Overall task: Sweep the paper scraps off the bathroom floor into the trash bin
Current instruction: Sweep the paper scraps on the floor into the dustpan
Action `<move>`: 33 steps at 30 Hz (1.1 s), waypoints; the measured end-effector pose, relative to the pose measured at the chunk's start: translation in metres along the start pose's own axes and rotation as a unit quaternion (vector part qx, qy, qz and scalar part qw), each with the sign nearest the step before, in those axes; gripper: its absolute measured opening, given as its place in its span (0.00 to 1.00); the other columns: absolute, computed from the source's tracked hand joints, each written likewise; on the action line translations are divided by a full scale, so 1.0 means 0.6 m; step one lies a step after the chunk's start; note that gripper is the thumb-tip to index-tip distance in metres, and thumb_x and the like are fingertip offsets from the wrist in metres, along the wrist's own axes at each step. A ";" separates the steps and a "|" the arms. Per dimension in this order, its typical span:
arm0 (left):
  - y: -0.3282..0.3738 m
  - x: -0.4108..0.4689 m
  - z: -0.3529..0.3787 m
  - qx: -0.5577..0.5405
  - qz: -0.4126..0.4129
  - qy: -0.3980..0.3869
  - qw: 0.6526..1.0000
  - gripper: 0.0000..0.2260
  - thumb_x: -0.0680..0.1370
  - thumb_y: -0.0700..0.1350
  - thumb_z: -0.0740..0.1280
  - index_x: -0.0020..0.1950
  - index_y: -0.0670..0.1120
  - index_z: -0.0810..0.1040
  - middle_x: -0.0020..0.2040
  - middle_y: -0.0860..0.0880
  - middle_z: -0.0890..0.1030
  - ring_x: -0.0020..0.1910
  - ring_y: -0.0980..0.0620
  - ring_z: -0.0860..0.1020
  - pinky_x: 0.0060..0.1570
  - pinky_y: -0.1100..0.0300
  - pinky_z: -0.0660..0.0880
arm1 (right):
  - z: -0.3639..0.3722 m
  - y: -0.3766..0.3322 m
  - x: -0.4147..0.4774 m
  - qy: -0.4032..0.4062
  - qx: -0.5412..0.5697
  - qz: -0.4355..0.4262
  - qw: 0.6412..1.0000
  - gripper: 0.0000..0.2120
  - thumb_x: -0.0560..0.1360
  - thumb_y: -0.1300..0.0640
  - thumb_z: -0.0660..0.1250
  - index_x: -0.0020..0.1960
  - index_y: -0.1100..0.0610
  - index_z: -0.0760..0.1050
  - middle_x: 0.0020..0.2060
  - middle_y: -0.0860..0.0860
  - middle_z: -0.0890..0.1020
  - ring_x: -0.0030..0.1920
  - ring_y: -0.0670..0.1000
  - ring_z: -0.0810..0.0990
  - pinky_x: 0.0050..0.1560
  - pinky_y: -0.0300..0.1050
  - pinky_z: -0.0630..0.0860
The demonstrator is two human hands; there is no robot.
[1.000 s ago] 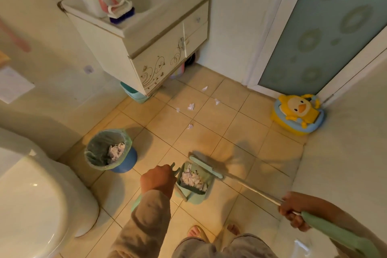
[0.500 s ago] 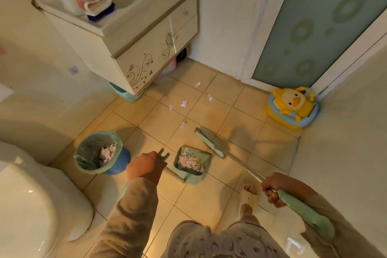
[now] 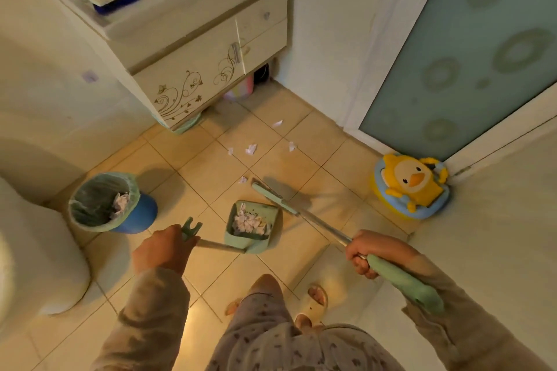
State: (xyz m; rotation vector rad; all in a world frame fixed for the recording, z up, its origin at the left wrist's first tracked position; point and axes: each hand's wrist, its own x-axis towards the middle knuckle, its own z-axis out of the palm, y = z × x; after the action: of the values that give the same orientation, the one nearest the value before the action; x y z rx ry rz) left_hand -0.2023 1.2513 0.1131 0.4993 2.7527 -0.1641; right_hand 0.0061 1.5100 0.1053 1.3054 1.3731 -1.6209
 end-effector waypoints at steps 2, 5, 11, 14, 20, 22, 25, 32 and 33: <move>0.021 -0.001 -0.006 -0.002 -0.015 -0.005 1.000 0.17 0.77 0.59 0.61 0.54 0.48 0.78 0.40 0.49 0.77 0.40 0.50 0.78 0.41 0.61 0.74 | -0.028 -0.017 0.006 0.002 -0.020 -0.003 1.000 0.17 0.72 0.69 0.54 0.26 0.59 0.62 0.11 0.49 0.66 0.12 0.45 0.65 0.19 0.27 0.63; 0.048 0.016 -0.014 -0.027 -0.042 -0.015 0.999 0.17 0.77 0.59 0.61 0.54 0.47 0.78 0.42 0.48 0.79 0.45 0.48 0.80 0.43 0.59 0.76 | -0.068 -0.047 0.019 0.005 -0.038 -0.007 0.999 0.18 0.71 0.69 0.55 0.24 0.59 0.62 0.12 0.50 0.66 0.12 0.45 0.65 0.20 0.28 0.62; 0.093 0.078 -0.031 -0.048 -0.076 -0.005 0.996 0.17 0.76 0.59 0.62 0.54 0.48 0.79 0.39 0.51 0.75 0.40 0.50 0.77 0.42 0.60 0.74 | -0.119 -0.134 0.045 0.001 -0.093 0.000 0.996 0.18 0.73 0.68 0.55 0.25 0.59 0.62 0.12 0.49 0.66 0.12 0.45 0.66 0.20 0.28 0.62; 0.109 0.111 -0.039 -0.074 -0.106 -0.006 0.992 0.17 0.76 0.59 0.63 0.55 0.48 0.79 0.42 0.50 0.80 0.43 0.49 0.80 0.45 0.59 0.76 | -0.145 -0.190 0.056 0.003 -0.116 -0.005 0.993 0.17 0.73 0.68 0.56 0.27 0.59 0.63 0.13 0.49 0.67 0.13 0.45 0.66 0.20 0.29 0.62; 0.130 0.178 -0.061 -0.070 -0.115 -0.025 0.991 0.16 0.76 0.59 0.63 0.54 0.49 0.79 0.40 0.51 0.77 0.43 0.50 0.79 0.42 0.60 0.74 | -0.177 -0.290 0.084 0.005 -0.187 -0.012 0.982 0.14 0.72 0.68 0.57 0.28 0.60 0.64 0.13 0.48 0.68 0.13 0.44 0.66 0.20 0.30 0.64; 0.137 0.194 -0.071 -0.060 -0.124 -0.035 0.990 0.17 0.76 0.59 0.63 0.55 0.49 0.78 0.44 0.50 0.80 0.45 0.50 0.80 0.43 0.60 0.74 | -0.185 -0.318 0.095 0.005 -0.209 -0.019 0.978 0.12 0.72 0.67 0.58 0.30 0.60 0.65 0.13 0.49 0.69 0.14 0.44 0.67 0.20 0.30 0.64; 0.152 0.214 -0.080 -0.058 -0.141 -0.045 0.987 0.17 0.76 0.59 0.62 0.56 0.49 0.78 0.48 0.49 0.82 0.48 0.49 0.81 0.44 0.59 0.75 | -0.200 -0.366 0.121 0.011 -0.254 -0.032 0.967 0.09 0.71 0.67 0.59 0.33 0.60 0.66 0.17 0.50 0.69 0.16 0.46 0.67 0.21 0.31 0.64; 0.219 0.230 -0.087 -0.053 -0.202 -0.082 0.975 0.15 0.76 0.58 0.63 0.55 0.50 0.78 0.48 0.50 0.83 0.48 0.49 0.81 0.40 0.61 0.70 | -0.235 -0.497 0.196 0.001 -0.398 -0.052 0.916 0.08 0.73 0.67 0.57 0.37 0.59 0.63 0.18 0.51 0.71 0.11 0.42 0.66 0.18 0.27 0.64; 0.230 0.229 -0.087 -0.057 -0.211 -0.083 0.972 0.14 0.76 0.58 0.63 0.55 0.50 0.78 0.48 0.50 0.83 0.47 0.49 0.81 0.40 0.61 0.69 | -0.237 -0.515 0.207 0.001 -0.424 -0.057 0.904 0.08 0.73 0.67 0.57 0.37 0.58 0.63 0.21 0.52 0.70 0.10 0.42 0.66 0.17 0.27 0.63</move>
State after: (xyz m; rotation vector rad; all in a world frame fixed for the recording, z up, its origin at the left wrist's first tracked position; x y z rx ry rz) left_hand -0.2899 1.4329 0.1067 -0.1300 2.6454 -0.1398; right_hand -0.2732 1.7402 0.0944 0.6996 1.8716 -0.8694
